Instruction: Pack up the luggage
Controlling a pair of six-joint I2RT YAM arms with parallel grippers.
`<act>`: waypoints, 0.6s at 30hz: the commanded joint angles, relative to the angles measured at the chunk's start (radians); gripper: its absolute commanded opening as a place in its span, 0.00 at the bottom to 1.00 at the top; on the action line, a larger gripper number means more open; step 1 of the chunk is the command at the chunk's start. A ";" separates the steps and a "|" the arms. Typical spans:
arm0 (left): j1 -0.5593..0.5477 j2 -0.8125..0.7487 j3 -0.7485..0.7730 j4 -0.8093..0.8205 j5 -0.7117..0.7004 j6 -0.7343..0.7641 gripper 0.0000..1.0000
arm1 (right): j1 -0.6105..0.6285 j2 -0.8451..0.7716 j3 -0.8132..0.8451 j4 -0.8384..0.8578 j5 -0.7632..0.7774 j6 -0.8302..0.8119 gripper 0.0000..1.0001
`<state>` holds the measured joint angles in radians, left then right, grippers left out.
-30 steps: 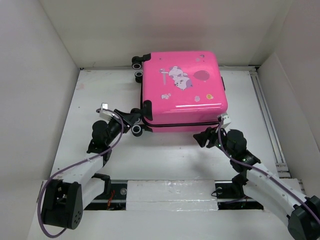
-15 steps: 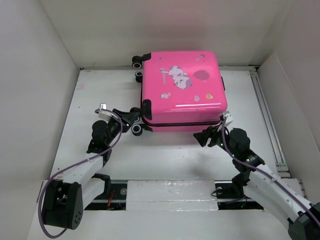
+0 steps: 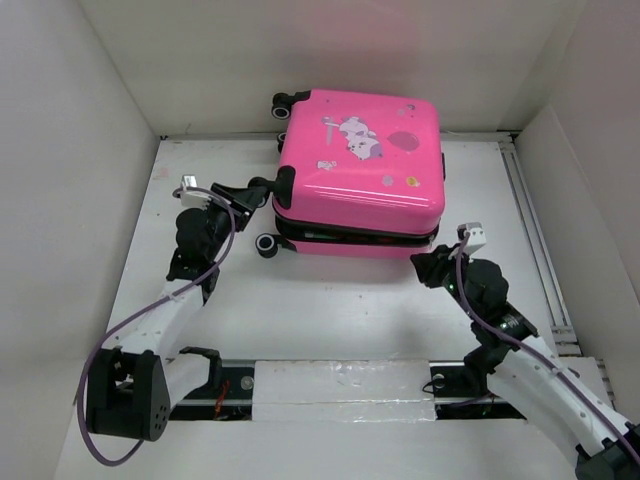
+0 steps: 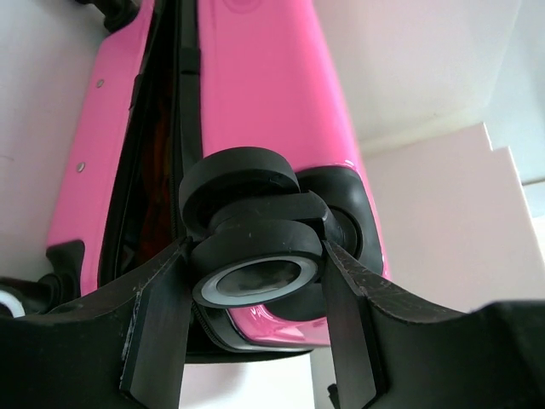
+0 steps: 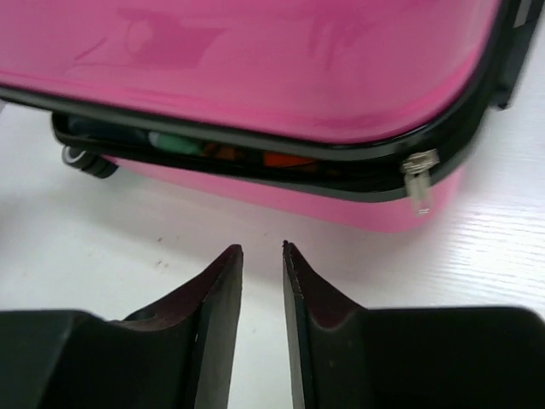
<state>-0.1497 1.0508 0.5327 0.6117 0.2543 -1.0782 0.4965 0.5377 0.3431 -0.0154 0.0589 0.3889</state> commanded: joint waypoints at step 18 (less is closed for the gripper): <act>-0.016 0.032 -0.019 0.246 0.071 -0.078 0.00 | -0.148 0.234 0.025 0.259 0.091 -0.067 0.53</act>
<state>-0.1429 1.0904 0.5148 0.6407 0.2584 -1.1038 0.3641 0.7681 0.3435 0.1043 0.1707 0.3420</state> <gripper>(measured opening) 0.490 0.533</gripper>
